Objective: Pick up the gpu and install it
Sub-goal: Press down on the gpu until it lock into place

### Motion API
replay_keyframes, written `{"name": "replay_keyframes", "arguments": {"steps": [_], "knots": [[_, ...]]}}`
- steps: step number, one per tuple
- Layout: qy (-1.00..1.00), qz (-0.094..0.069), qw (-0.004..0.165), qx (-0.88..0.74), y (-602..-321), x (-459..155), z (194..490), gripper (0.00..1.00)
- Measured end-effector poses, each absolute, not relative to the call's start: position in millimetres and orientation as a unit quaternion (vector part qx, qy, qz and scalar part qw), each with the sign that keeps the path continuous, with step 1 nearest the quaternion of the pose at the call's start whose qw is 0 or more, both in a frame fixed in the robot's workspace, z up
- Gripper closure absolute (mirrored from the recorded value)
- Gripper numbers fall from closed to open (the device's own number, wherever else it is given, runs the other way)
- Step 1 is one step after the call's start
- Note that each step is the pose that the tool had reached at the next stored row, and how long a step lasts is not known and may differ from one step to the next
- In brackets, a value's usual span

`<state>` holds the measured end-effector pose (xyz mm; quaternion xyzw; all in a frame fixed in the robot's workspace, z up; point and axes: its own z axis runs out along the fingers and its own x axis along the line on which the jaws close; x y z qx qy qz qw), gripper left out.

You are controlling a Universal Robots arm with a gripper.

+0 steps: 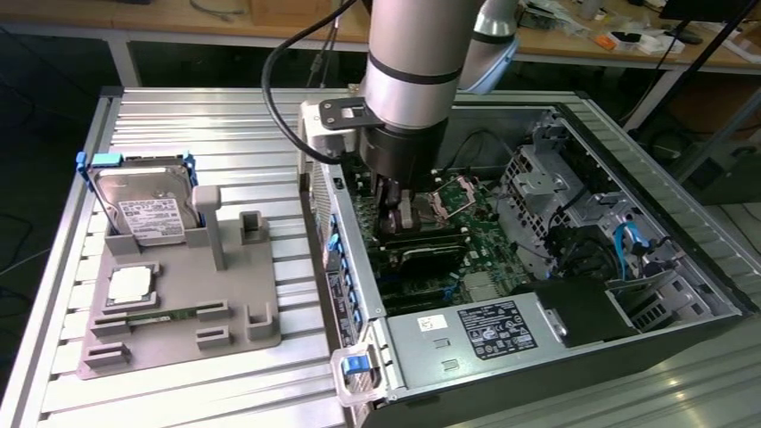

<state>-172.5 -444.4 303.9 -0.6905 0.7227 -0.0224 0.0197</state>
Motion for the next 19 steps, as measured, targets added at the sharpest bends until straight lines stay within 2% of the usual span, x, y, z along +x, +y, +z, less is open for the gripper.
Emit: {"name": "replay_keyframes", "arguments": {"steps": [14,19], "knots": [[0.722,0.043,-0.041,-0.689,-445.5,-159.1,305.2,0.89],[0.721,0.056,-0.047,-0.689,-450.0,-156.0,305.2,0.89]]}}
